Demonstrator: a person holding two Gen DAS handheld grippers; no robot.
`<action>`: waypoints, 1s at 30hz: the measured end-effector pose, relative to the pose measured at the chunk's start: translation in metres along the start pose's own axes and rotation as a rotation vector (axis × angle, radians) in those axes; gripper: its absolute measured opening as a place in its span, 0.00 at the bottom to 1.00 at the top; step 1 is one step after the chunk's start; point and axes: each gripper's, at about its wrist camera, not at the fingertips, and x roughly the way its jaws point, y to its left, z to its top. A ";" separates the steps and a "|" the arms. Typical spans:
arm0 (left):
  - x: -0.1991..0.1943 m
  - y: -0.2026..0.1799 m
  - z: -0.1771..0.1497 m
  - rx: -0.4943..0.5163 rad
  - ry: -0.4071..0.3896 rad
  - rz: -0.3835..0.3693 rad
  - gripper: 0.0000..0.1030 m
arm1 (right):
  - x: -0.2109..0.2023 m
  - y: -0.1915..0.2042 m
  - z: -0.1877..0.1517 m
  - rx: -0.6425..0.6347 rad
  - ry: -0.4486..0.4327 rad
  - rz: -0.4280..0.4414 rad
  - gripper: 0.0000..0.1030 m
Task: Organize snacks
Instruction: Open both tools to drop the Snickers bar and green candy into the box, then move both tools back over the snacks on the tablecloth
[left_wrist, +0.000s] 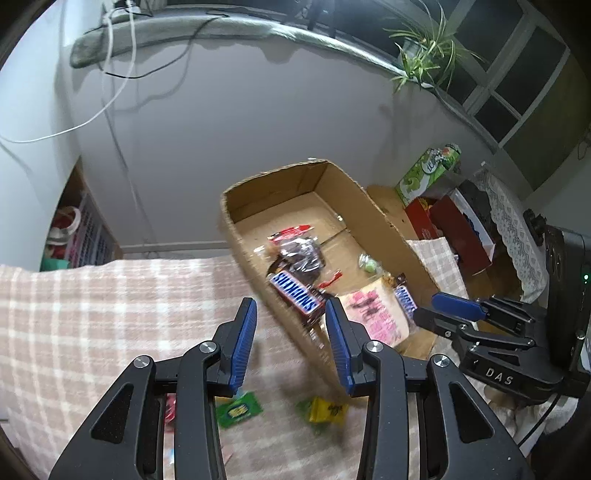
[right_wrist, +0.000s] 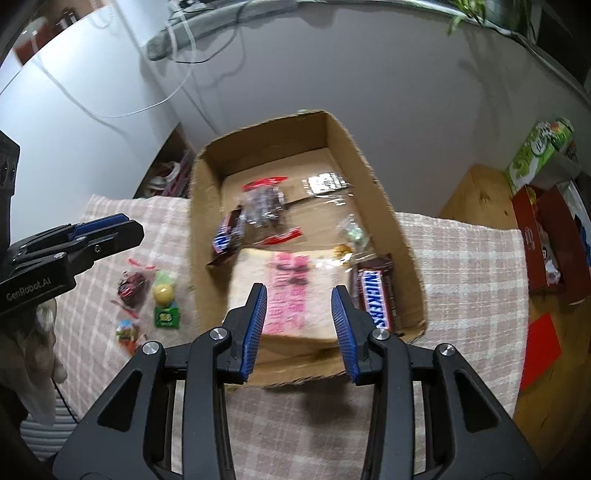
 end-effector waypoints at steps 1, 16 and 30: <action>-0.005 0.003 -0.003 0.000 -0.003 0.004 0.36 | -0.002 0.003 -0.001 -0.006 -0.002 0.009 0.37; -0.055 0.071 -0.080 -0.120 0.025 0.064 0.37 | -0.002 0.084 -0.034 -0.153 0.045 0.150 0.50; -0.018 0.067 -0.132 -0.156 0.122 0.061 0.43 | 0.065 0.127 -0.037 -0.155 0.164 0.149 0.50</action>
